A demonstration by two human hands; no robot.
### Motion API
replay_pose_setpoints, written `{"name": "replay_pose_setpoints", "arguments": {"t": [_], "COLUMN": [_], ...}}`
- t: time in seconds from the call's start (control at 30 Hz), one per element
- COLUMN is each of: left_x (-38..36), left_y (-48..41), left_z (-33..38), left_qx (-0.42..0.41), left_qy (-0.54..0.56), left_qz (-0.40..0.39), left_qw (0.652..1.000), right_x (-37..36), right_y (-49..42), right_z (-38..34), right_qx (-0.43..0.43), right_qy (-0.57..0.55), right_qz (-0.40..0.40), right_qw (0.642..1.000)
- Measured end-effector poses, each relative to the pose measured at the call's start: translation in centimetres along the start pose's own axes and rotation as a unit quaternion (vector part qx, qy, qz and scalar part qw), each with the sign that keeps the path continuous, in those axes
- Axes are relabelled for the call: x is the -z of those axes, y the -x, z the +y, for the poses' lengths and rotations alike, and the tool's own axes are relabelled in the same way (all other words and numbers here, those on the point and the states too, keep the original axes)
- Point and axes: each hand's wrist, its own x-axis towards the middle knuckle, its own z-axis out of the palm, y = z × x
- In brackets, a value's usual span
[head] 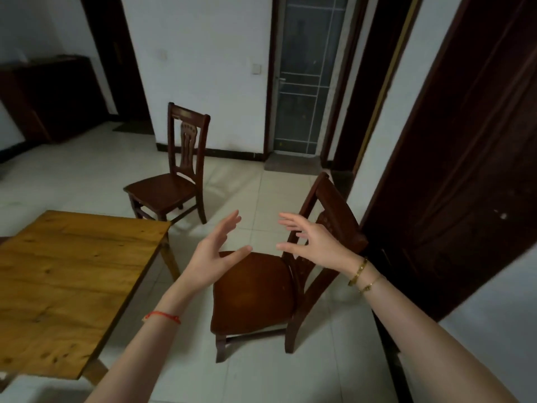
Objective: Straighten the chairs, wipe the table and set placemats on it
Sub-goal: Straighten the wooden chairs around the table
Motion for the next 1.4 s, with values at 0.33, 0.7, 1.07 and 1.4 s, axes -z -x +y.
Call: {"name": "replay_pose_setpoints", "arguments": {"t": [0.33,0.7,1.07,1.4], "left_x": [-2.1,-10.8,-17.8,-18.0], "left_y": [-8.8,-12.8,-12.4,-13.6], "left_z": [-0.5,0.7,2.7,2.5], "left_qx": [0.055,0.129,0.21,0.225], "left_qy": [-0.029,-0.058,-0.068,-0.09], "left_qz": [0.075,0.268,0.376,0.421], "left_qw": [0.995,0.953,0.9,0.874], "right_x": [4.9,9.4,10.8,9.0], "right_y": [-11.2,-20.3,-22.3,-25.2], "right_z": [6.1,12.7,16.0,16.3], "right_qx": [0.068,0.191,0.26,0.314], "right_qy": [-0.009,0.005,0.019,0.025], "right_qz": [-0.085,-0.256,-0.375,-0.414], "right_qw": [0.994,0.948,0.889,0.854]}}
